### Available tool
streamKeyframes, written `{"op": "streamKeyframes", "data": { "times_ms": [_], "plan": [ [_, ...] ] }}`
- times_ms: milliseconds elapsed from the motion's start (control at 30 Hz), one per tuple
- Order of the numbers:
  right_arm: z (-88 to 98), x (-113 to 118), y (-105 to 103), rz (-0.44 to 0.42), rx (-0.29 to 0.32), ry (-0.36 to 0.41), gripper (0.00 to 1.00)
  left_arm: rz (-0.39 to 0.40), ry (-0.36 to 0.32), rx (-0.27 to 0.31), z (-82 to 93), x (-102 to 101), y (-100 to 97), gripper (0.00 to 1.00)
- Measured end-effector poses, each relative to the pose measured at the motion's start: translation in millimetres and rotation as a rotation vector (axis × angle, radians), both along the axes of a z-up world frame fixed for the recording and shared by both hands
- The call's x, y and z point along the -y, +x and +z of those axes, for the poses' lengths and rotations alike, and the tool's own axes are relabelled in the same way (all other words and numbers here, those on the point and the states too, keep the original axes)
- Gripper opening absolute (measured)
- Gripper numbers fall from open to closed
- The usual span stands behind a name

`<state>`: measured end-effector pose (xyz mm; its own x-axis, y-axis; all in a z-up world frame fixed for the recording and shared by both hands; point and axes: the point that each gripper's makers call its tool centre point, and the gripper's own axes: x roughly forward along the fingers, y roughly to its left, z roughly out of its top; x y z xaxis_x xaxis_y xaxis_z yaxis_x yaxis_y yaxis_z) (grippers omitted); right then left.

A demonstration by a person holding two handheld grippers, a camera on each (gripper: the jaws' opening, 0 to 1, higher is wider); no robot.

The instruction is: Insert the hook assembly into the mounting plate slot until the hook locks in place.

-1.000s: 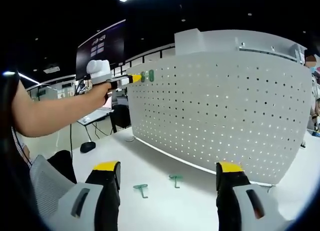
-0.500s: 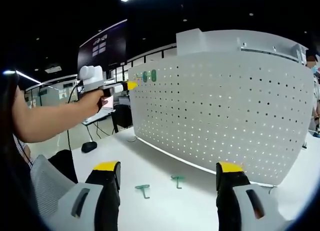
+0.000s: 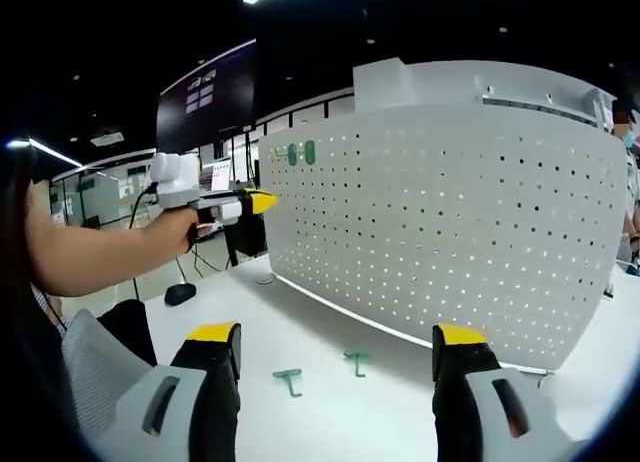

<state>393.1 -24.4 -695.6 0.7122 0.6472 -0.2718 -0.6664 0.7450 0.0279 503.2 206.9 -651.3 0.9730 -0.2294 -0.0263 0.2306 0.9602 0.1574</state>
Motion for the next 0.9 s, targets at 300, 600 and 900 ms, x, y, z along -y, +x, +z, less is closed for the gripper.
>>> {"op": "streamKeyframes", "data": {
  "times_ms": [300,600,900],
  "plan": [
    [-0.9,1,-2,-0.001,-0.002,0.002,0.77,-0.091,0.025,-0.093,-38.6,32,-8.9,0.15],
    [-1.0,0,-2,0.000,-0.002,0.004,0.77,-0.164,0.054,-0.168,-67.1,60,-17.2,0.15],
    [-2.6,0,-3,0.001,-0.006,0.006,0.77,-0.259,0.116,-0.290,-108.3,90,-33.6,0.17]
  ]
}}
